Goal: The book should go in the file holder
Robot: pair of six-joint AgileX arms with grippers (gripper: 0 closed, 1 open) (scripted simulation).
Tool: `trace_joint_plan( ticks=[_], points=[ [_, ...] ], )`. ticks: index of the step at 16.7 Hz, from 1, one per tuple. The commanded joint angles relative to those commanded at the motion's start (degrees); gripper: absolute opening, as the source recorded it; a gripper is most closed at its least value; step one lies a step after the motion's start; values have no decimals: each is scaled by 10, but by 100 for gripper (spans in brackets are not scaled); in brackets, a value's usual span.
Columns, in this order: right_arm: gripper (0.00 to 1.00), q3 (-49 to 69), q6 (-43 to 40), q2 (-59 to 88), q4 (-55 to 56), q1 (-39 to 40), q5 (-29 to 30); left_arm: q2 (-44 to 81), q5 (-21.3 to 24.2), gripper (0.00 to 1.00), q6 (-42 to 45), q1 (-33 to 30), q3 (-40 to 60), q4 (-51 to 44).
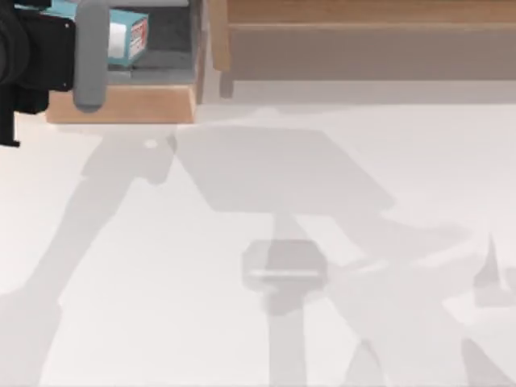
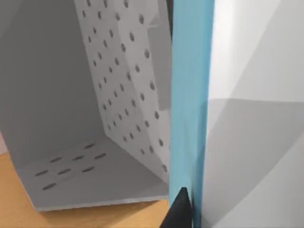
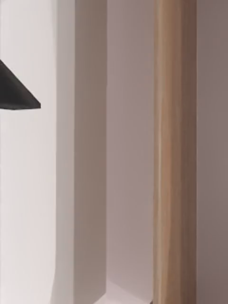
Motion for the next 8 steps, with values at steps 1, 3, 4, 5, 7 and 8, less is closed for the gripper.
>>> trace_joint_plan(
  ticks=[1,3,4,5,7,8],
  points=[
    [100,0,0,0,0,0,0,-7,3,0,2,11,-30,32],
    [100,0,0,0,0,0,0,-16,7,0,0,31,-89,101],
    [100,0,0,0,0,0,0,-18,9,0,-3,40,-119,136],
    [100,0,0,0,0,0,0,-17,10,0,-10,50,-146,174],
    [100,0,0,0,0,0,0,-12,12,0,-22,70,-197,251],
    [100,0,0,0,0,0,0,-7,13,0,-29,81,-220,290]
  ],
)
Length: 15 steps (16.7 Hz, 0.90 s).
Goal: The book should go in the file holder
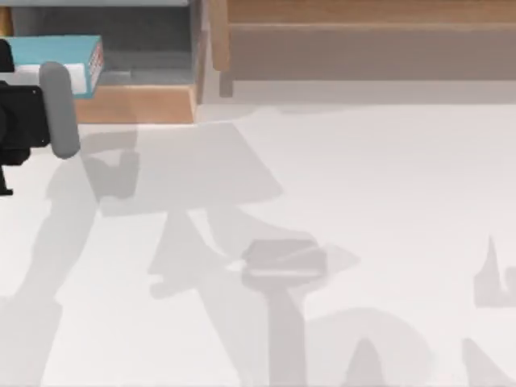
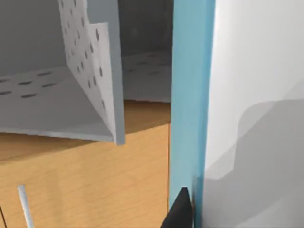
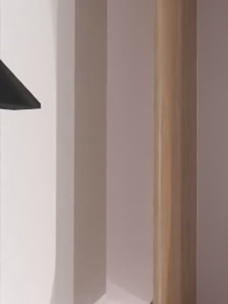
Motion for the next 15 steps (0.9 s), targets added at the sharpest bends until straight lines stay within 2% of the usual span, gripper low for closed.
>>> trace_joint_plan(
  ticks=[7,12,15],
  points=[
    [100,0,0,0,0,0,0,75,13,0,-21,47,-89,236],
    [100,0,0,0,0,0,0,133,24,0,-16,16,-98,339],
    [100,0,0,0,0,0,0,168,26,0,-10,-16,-83,363]
  ],
)
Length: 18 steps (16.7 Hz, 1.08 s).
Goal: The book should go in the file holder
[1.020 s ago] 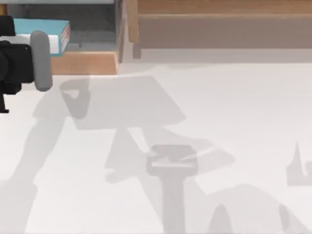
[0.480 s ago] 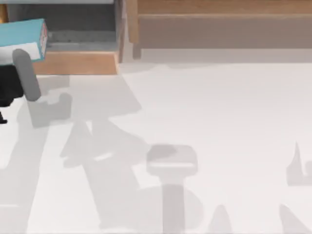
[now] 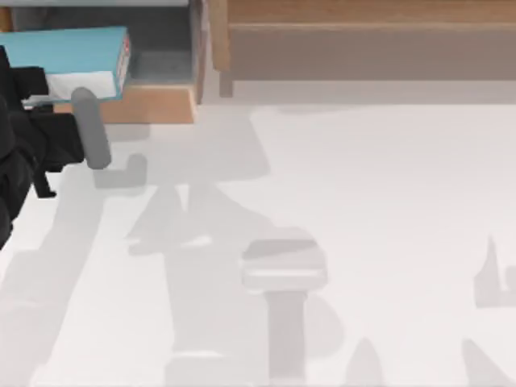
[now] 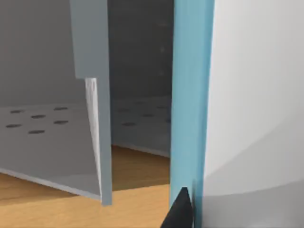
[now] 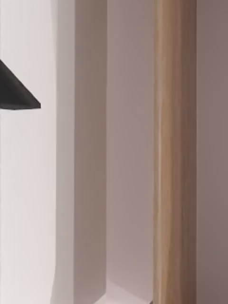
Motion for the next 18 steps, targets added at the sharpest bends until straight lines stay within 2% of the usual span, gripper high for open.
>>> trace_joint_plan(
  ticks=[6,18],
  points=[
    [100,0,0,0,0,0,0,71,-1,0,5,-39,62,3],
    [100,0,0,0,0,0,0,92,0,0,3,-36,88,-3]
  ],
)
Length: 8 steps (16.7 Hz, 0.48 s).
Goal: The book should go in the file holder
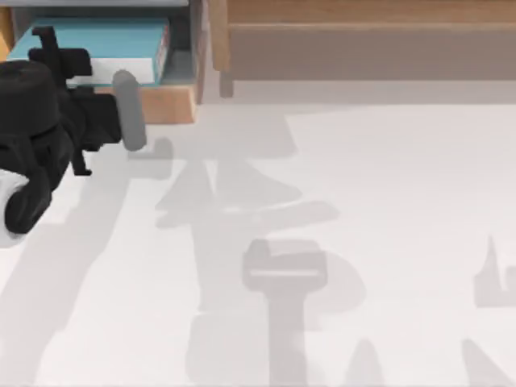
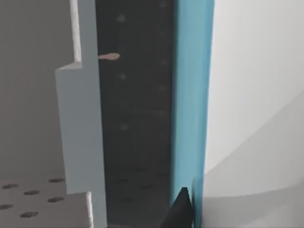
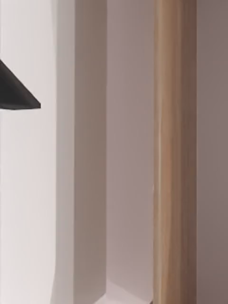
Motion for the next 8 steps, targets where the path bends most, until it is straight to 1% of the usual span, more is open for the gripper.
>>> trace_joint_plan(
  ticks=[6,8],
  points=[
    [100,0,0,0,0,0,0,54,7,0,3,5,56,-4],
    [100,0,0,0,0,0,0,58,8,0,4,4,59,-4]
  ],
)
